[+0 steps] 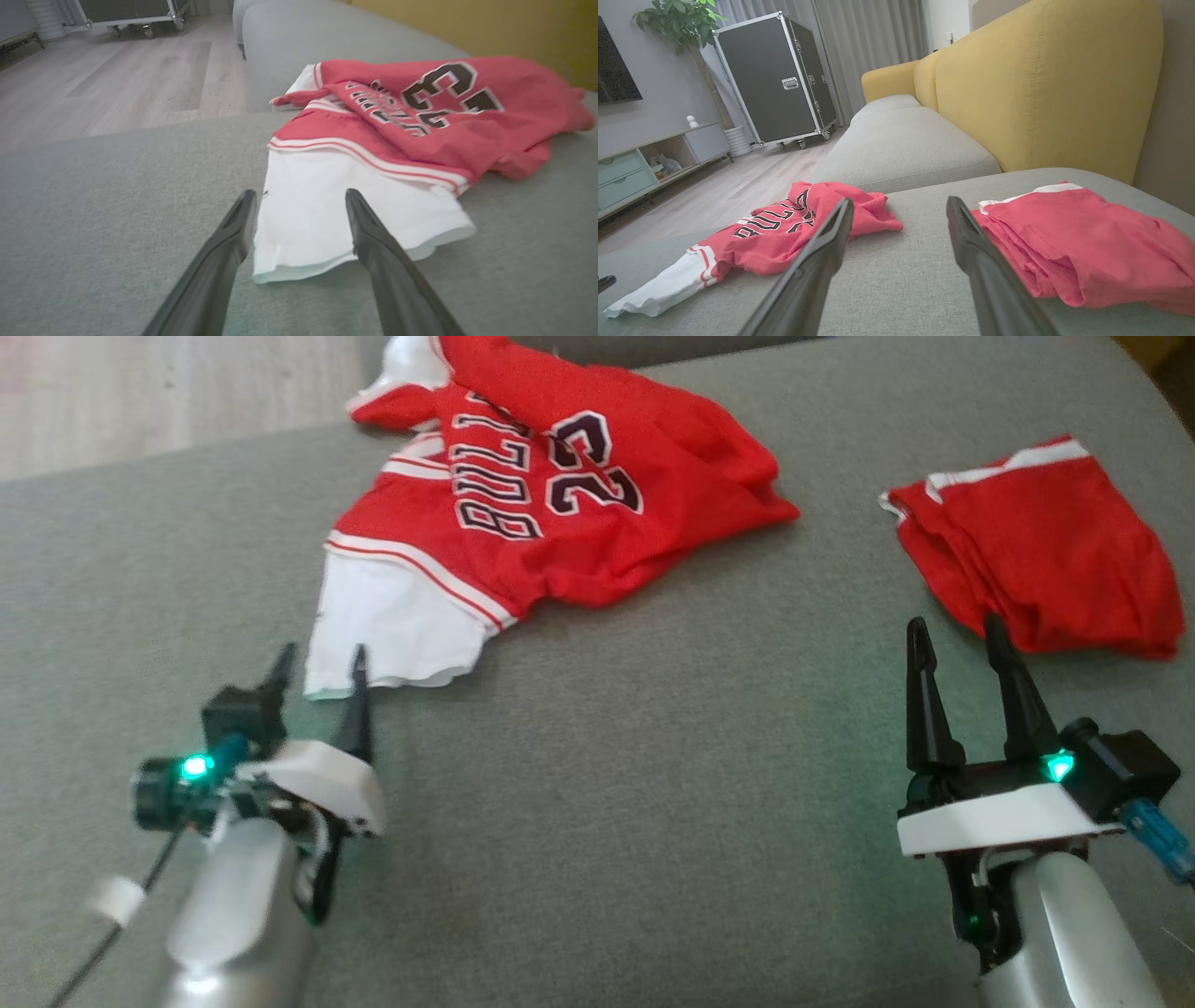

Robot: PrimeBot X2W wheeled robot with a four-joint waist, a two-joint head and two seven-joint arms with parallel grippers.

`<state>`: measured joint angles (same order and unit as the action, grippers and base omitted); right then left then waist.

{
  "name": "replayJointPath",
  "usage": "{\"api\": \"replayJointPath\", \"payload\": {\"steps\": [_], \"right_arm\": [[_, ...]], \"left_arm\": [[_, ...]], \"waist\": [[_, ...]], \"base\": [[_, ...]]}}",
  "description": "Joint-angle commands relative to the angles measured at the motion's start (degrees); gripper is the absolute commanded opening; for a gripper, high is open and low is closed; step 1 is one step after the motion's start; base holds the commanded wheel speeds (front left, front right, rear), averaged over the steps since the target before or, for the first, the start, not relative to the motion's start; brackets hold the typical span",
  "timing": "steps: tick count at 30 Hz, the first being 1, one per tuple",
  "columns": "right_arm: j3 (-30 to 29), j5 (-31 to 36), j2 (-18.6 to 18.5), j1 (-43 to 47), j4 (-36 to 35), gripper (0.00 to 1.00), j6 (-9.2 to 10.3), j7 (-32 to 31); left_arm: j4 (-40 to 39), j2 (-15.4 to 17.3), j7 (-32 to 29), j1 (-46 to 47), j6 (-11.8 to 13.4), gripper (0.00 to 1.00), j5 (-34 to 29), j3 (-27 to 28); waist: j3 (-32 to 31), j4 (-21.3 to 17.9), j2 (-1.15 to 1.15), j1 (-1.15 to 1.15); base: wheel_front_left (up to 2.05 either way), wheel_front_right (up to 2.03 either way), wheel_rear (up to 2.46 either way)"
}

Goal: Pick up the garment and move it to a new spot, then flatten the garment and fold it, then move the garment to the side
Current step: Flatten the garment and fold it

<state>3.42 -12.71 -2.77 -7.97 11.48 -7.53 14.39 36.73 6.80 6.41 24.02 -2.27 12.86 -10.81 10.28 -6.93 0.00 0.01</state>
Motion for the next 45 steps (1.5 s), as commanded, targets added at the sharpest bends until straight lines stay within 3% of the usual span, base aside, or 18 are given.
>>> {"api": "replayJointPath", "payload": {"steps": [1, 6, 13, 14, 15, 16, 21, 24, 28, 45], "right_arm": [[1.47, -0.52, -0.11, -2.03, -2.26, 1.00, 0.04, 0.61], [1.56, -1.30, -0.11, -2.37, -2.67, 1.00, 0.04, 0.61], [1.33, -2.02, -0.11, -2.22, -3.00, 1.00, 0.04, 0.61], [1.38, -2.04, -0.11, -2.25, -3.01, 1.00, 0.04, 0.61], [1.41, -2.03, -0.11, -2.28, -3.00, 1.00, 0.04, 0.61], [1.44, -2.00, -0.11, -2.32, -2.95, 1.00, 0.04, 0.61], [1.21, -1.70, -0.11, -2.04, -2.50, 1.00, 0.04, 0.61], [0.92, -1.43, -0.11, -1.61, -1.98, 1.00, 0.04, 0.61], [0.58, -1.28, -0.11, -1.09, -1.50, 1.00, 0.04, 0.61], [0.34, -0.78, -0.10, 1.64, 1.06, 1.00, 0.04, 0.61]], "left_arm": [[-0.03, 2.24, -0.56, 2.84, 0.91, 1.00, -0.97, 2.44], [7.47, 4.77, -4.78, 6.40, 2.57, 1.00, -2.30, 2.19], [14.14, 5.39, -7.35, 8.34, 1.39, 1.00, -1.84, 1.41], [14.73, 5.27, -7.41, 8.48, 1.04, 0.93, -1.71, 1.23], [15.19, 5.10, -7.28, 8.61, 0.74, 0.31, -1.55, 1.10], [15.52, 4.89, -6.97, 8.67, 0.33, 0.00, -1.36, 0.97], [15.10, 4.03, -1.75, 8.38, -0.68, 0.00, -0.13, 1.21], [13.44, 3.55, 4.00, 7.36, -0.18, 0.00, 1.27, 2.52], [10.91, 3.46, 7.12, 5.63, 0.56, 0.00, 2.45, 3.97], [-6.26, 0.99, 8.57, -10.91, 1.98, 0.00, 4.95, 8.83]], "waist": [[1.26, -1.33, 0.00, -0.01], [2.66, -2.84, 0.00, -0.01], [2.89, -2.98, 0.00, -0.01], [2.82, -2.84, 0.00, -0.01], [2.67, -2.67, 0.00, -0.01], [2.46, -2.49, 0.00, -0.01], [0.97, -1.32, 0.00, -0.01], [-0.69, 0.03, 0.00, -0.01], [-2.46, 1.77, 0.00, -0.01], [-8.48, 9.14, 0.00, -0.01]], "base": [[0.00, 0.00, 0.00], [0.00, 0.00, 0.00], [0.00, 0.00, 0.00], [0.00, 0.00, 0.00], [0.00, 0.00, 0.00], [0.00, 0.00, 0.00], [0.00, 0.00, 0.00], [0.00, 0.00, 0.00], [0.00, 0.00, 0.00], [0.00, 0.00, 0.00]]}}
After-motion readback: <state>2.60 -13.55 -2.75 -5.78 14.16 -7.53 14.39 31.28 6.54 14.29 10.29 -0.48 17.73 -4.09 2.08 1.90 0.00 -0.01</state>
